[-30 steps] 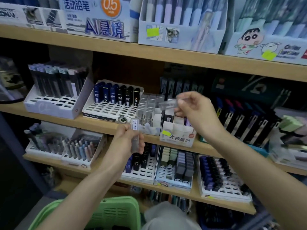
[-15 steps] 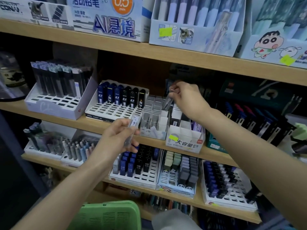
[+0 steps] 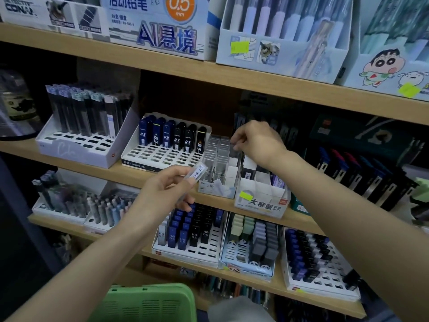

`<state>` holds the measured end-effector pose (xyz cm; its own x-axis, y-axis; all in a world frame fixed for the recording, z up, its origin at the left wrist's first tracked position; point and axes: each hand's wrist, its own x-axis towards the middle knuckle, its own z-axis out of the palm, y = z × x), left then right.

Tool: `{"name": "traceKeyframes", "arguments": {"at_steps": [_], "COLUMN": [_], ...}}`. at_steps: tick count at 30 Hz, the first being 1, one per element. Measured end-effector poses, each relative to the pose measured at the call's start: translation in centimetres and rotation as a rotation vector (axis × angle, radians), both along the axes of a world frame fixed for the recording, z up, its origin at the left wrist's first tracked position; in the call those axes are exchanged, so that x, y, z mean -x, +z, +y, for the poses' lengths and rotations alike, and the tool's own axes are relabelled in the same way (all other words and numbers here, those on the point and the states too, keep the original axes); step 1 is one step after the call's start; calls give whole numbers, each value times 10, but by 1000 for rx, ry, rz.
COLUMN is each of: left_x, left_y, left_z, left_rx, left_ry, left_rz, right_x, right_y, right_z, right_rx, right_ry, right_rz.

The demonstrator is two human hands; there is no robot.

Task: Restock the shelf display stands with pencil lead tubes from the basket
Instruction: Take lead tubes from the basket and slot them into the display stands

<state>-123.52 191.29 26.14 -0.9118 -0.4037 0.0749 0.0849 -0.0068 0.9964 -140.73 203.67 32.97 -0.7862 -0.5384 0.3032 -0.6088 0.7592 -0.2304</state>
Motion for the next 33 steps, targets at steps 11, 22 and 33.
{"name": "traceKeyframes", "arguments": {"at_steps": [11,22,33], "left_x": [4,27,41], "left_y": [18,38,13], "left_z": [4,18,8], "left_rx": [354,575,1193], "left_ry": [11,63,13], "left_rz": [54,181,109], "right_x": [-79,-77,-27], "right_y": [-1,10,3], "right_z": [19,34,24], "right_rx": [215,256,413], "right_ry": [526,457,230], "right_rz": [-326,-149,-15]}}
